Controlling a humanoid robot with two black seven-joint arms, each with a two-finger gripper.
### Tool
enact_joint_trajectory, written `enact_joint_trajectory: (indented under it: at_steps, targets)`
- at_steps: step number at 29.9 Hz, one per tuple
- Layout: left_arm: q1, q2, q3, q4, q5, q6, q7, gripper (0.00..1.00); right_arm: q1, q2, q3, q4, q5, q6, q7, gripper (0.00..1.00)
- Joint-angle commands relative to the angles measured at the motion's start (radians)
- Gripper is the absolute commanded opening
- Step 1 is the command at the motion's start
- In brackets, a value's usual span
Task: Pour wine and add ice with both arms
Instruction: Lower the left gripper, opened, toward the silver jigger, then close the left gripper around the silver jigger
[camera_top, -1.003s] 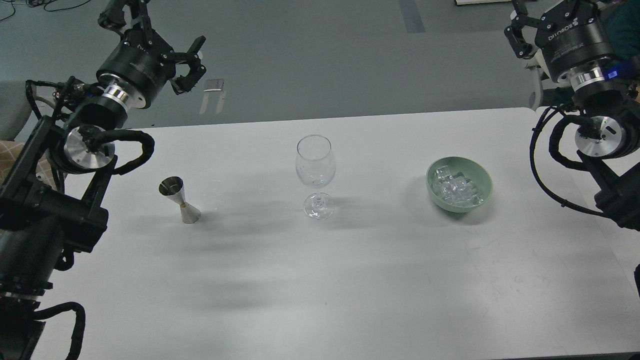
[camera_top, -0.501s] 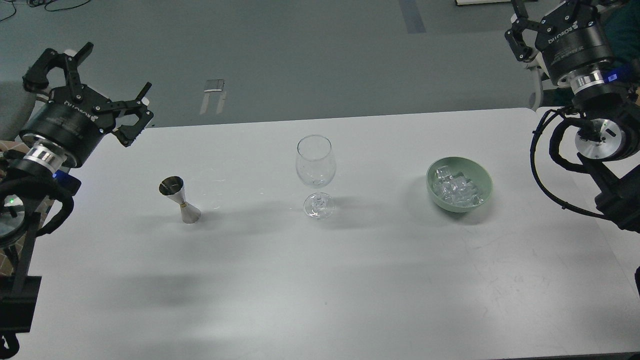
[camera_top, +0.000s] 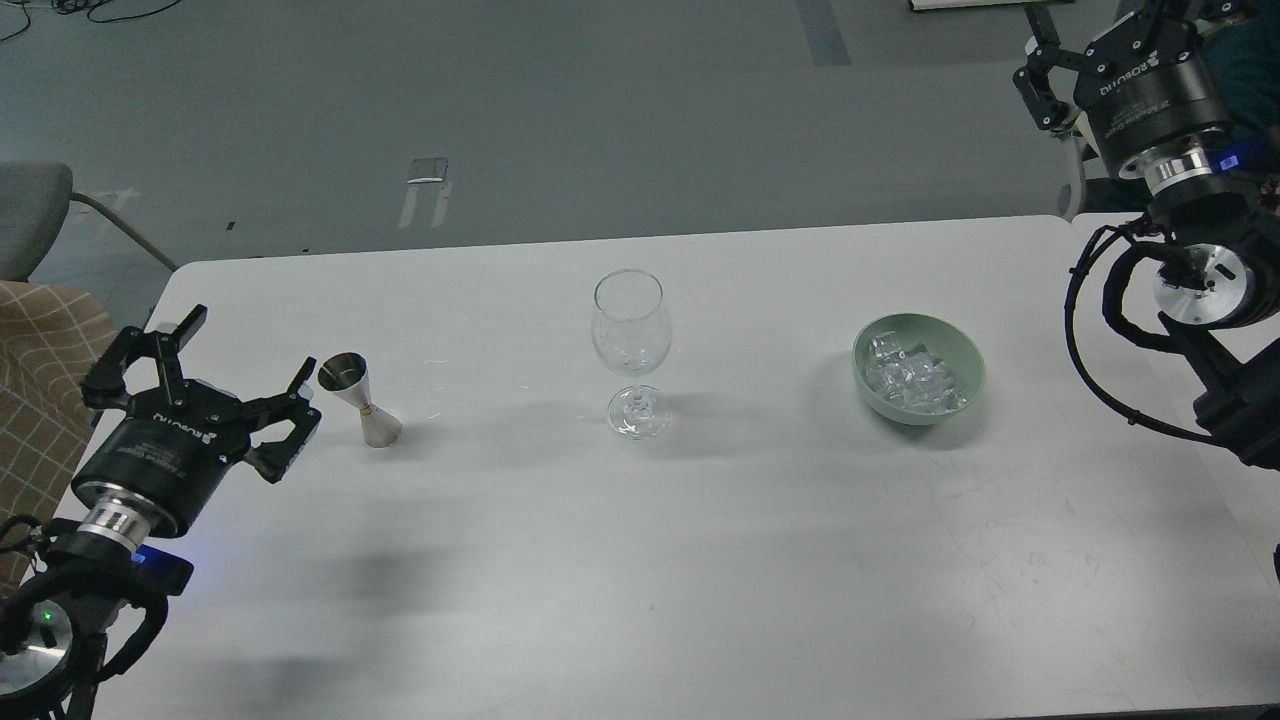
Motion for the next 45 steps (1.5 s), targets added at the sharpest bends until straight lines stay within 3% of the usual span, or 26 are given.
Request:
enact_joint_trajectory:
  at_steps: [1, 8, 21, 35, 45]
  targets:
    - [0.011, -0.051, 0.007, 0.027, 0.017, -0.003, -0.002, 0.96, -0.003, 0.000, -0.001, 0.000, 0.000, 0.000, 0.000, 1.00]
    - [0.010, -0.102, 0.046, 0.121, 0.112, -0.086, -0.009, 0.96, -0.021, 0.000, 0.000, 0.008, -0.001, 0.000, 0.000, 1.00]
    - [-0.110, -0.179, 0.028, 0.365, 0.169, -0.119, -0.035, 0.98, -0.054, -0.038, -0.001, 0.046, -0.001, 0.000, 0.000, 1.00]
    - [-0.217, -0.187, -0.050, 0.495, 0.167, -0.122, -0.038, 0.98, -0.087, -0.066, -0.003, 0.091, -0.004, -0.017, 0.000, 1.00]
    - [-0.263, -0.225, -0.049, 0.511, 0.174, -0.121, -0.038, 0.99, -0.089, -0.072, -0.003, 0.091, -0.004, -0.017, -0.002, 1.00]
